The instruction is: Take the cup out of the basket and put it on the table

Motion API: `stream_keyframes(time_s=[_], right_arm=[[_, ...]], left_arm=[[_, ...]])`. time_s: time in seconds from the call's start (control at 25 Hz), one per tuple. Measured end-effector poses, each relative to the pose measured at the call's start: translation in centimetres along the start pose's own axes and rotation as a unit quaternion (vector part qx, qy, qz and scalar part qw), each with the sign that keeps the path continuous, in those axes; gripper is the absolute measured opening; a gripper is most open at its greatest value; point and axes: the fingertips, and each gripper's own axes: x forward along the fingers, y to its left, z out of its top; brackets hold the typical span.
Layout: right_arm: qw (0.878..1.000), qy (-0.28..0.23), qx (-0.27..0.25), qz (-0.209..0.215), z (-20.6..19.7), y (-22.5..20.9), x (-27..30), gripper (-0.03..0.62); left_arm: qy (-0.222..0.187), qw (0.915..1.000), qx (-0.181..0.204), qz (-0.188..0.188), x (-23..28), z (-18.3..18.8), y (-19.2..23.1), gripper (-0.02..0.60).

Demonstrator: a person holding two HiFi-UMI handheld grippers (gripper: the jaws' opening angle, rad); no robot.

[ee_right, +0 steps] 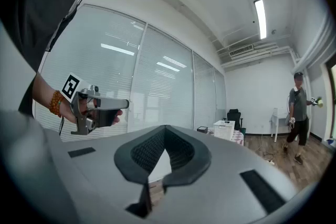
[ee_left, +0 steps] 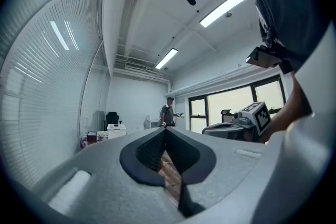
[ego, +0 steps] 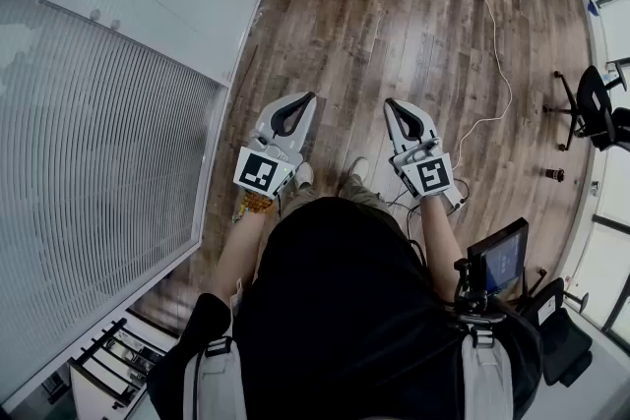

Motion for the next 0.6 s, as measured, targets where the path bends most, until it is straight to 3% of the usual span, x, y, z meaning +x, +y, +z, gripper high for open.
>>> stream_keyframes(time_s=[0.32, 0.6], right_arm=[[0.999, -0.025, 0.029, 0.018, -0.3, -5.4, -1.3, 0.012], [0.999, -0.041, 0.006, 0.035, 0.1, -11.1, -0.6, 0.012]], left_arm=[[0.007, 0.9999, 0.004, 0.01, 5.0, -0.3, -1.8, 0.005], [-0.013, 0.9992, 0.003, 0.037, 9.7, 0.3, -1.5, 0.005]])
